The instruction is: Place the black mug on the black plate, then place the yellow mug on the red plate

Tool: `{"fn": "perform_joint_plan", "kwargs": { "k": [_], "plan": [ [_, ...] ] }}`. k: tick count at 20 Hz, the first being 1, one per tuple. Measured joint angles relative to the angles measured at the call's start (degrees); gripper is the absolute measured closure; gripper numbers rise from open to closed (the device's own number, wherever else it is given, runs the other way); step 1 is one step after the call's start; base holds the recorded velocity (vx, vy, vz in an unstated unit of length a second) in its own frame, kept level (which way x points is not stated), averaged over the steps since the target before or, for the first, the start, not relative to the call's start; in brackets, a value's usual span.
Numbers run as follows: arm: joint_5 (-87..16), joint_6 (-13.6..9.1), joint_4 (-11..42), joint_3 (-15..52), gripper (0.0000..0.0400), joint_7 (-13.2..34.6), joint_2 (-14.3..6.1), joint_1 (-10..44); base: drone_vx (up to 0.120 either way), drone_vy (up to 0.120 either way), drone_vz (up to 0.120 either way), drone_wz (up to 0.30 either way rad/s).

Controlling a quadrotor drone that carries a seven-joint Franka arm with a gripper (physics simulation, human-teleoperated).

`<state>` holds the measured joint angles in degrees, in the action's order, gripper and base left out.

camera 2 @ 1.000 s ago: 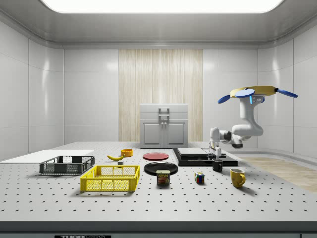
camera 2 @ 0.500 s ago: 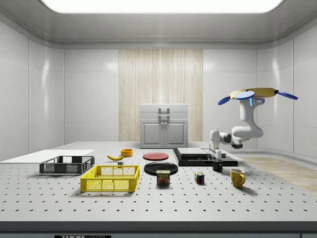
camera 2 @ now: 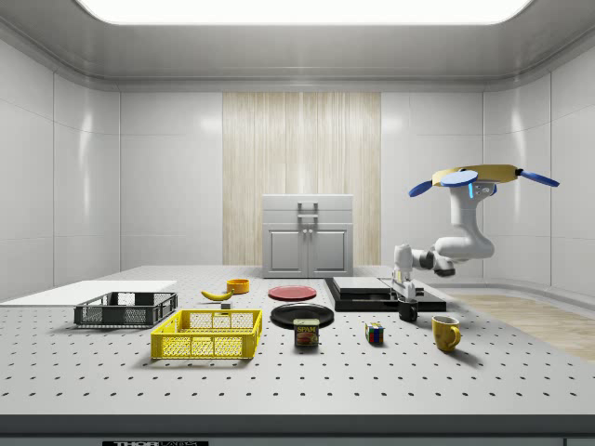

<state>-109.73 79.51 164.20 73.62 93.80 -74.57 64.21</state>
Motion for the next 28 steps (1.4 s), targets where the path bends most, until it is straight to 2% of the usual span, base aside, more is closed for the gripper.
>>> {"fn": "perform_joint_plan", "kwargs": {
  "k": [4, 5, 7, 9, 12, 18, 24, 28],
  "plan": [
    [0.36, 0.68, -0.39, 0.27, 0.0, 0.25, -0.64, 0.62, 0.0, 0.0, 0.0, 0.0],
    [0.45, 0.84, -0.45, 0.32, 0.0064, 0.31, -0.81, 0.73, 0.0, 0.0, 0.0, 0.0],
    [0.63, 1.18, -0.54, 0.42, 0.0153, 0.42, -1.15, 0.92, 0.0, 0.0, 0.0, 0.0],
    [0.8, 1.51, -0.6, 0.51, 0.0207, 0.52, -1.49, 1.08, 0.0, 0.0, 0.0, 0.0],
    [1.05, 1.99, -0.67, 0.63, 0.0251, 0.67, -2.01, 1.28, 0.0, 0.0, 0.0, 0.0],
    [1.52, 2.92, -0.76, 0.85, 0.0281, 0.94, -3.01, 1.61, 0.0, 0.0, 0.0, 0.0],
    [2.02, 3.76, -0.81, 1.11, 0.0288, 1.2, -3.94, 1.91, 0.0, 0.0, 0.0, 0.0],
    [4.13, 3.49, -0.53, 3.19, 0.0289, 1.59, -4.32, 2.18, 0.0, 0.0, 0.0, 0.0]
  ]
}}
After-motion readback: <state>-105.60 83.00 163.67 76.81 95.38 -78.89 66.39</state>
